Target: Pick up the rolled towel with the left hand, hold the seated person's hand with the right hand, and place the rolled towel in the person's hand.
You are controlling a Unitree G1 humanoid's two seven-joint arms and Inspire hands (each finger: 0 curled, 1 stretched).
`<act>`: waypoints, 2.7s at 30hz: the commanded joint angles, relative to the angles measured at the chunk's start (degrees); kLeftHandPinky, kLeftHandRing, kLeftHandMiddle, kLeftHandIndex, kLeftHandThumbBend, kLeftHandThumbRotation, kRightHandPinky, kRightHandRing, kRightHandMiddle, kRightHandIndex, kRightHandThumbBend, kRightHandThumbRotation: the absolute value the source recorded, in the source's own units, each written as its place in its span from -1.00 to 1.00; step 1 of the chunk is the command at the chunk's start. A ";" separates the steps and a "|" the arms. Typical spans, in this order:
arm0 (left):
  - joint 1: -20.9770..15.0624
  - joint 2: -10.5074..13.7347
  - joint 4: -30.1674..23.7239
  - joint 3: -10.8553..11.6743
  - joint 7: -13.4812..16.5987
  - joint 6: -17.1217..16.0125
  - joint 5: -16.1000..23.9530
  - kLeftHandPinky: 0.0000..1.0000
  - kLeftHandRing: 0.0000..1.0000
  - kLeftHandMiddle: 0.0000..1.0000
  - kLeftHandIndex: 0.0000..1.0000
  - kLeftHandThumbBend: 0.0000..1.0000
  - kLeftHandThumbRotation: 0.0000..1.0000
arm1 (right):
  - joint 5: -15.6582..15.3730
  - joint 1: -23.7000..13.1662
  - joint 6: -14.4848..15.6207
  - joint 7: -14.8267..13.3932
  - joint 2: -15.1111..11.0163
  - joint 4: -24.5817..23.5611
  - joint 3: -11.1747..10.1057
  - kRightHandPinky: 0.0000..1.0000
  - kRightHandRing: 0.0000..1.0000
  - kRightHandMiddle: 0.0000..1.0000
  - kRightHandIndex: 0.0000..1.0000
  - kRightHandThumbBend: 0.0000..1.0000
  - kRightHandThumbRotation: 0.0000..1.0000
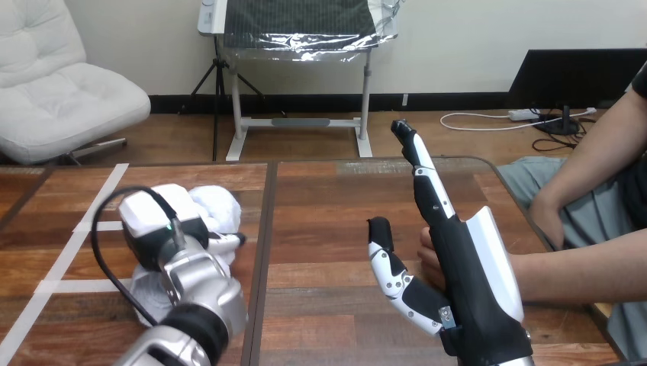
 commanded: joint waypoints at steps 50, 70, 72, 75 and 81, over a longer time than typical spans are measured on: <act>8.60 2.49 -9.29 2.75 14.41 -14.39 -6.85 -0.81 -0.68 -0.49 0.03 0.36 -0.99 | 0.79 -1.75 -1.94 -0.43 -0.34 -1.69 -1.19 1.00 1.00 1.00 0.95 -1.00 -1.00; 23.08 -0.88 -20.10 21.07 3.31 -68.34 -39.68 -0.49 -0.38 -0.20 -0.02 0.36 -0.80 | 0.88 -1.88 -1.61 -0.13 -0.24 -1.71 -1.17 1.00 1.00 1.00 0.95 -1.00 -1.00; 23.94 -2.30 -21.30 22.44 -0.92 -69.86 -44.12 -0.50 -0.38 -0.20 -0.02 0.39 -0.76 | 0.78 -1.90 -1.50 -0.14 -0.20 -1.74 -1.20 1.00 1.00 1.00 0.95 -1.00 -1.00; 25.07 -4.25 -23.31 24.04 -6.51 -70.65 -50.10 -0.50 -0.38 -0.20 -0.03 0.44 -0.72 | 0.55 -1.98 -1.42 -0.21 -0.18 -1.74 -1.25 1.00 1.00 1.00 0.95 -1.00 -1.00; 26.90 -7.52 -27.39 26.57 -15.23 -68.81 -60.34 -0.51 -0.37 -0.21 -0.03 0.51 -0.71 | 0.31 -2.11 -1.44 -0.40 -0.09 -1.61 -1.38 1.00 1.00 1.00 0.96 -1.00 -1.00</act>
